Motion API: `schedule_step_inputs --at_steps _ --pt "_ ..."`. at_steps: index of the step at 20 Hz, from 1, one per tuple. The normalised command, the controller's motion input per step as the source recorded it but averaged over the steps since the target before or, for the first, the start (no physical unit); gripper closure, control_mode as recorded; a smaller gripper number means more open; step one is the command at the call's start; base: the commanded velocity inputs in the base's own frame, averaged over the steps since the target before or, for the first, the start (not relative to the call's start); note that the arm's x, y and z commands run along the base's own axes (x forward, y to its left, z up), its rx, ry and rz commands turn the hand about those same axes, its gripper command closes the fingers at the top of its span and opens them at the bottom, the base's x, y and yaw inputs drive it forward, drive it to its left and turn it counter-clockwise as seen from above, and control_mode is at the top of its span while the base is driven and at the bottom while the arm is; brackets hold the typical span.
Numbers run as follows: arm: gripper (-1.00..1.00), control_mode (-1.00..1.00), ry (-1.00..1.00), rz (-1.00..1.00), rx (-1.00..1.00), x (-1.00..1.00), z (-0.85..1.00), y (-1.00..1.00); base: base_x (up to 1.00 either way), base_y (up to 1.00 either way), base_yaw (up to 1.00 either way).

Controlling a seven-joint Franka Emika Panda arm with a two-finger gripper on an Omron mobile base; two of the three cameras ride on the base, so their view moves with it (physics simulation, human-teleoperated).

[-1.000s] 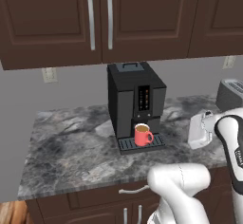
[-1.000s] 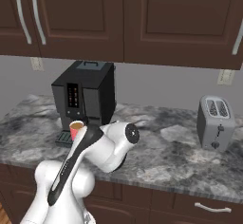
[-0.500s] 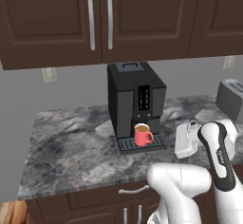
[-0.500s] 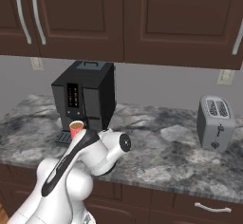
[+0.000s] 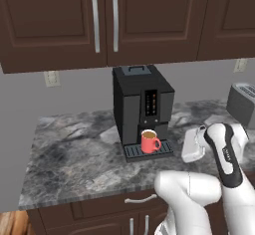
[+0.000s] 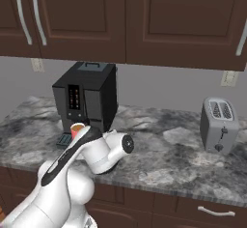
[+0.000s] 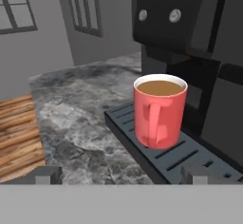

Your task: Pick up the brewed coffee from the coffee machine and place it next to the breakfast plate on the dining counter.

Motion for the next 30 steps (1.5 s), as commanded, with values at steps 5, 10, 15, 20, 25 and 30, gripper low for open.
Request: schedule_step_inputs --at_steps 5,10,15,20,25,30 --pt "-1.0 -1.0 0.02 0.01 0.0 0.23 -0.22 0.24 0.0 0.0 0.0" --pt "-1.0 -1.0 0.0 0.07 0.01 0.0 -0.2 0.46 0.0 0.0 0.0" --pt "-1.0 -1.0 0.0 0.02 0.0 0.0 -0.04 0.22 0.0 0.0 0.0" --pt "-1.0 -1.0 0.0 -0.02 0.0 0.0 -0.01 0.0 0.0 0.0 0.0" --pt "-1.0 -1.0 0.0 -0.01 0.0 0.0 -0.08 0.14 0.0 0.0 0.0" --pt "-1.0 -1.0 0.0 -0.02 0.0 0.0 -0.09 0.07 0.0 0.0 0.0"
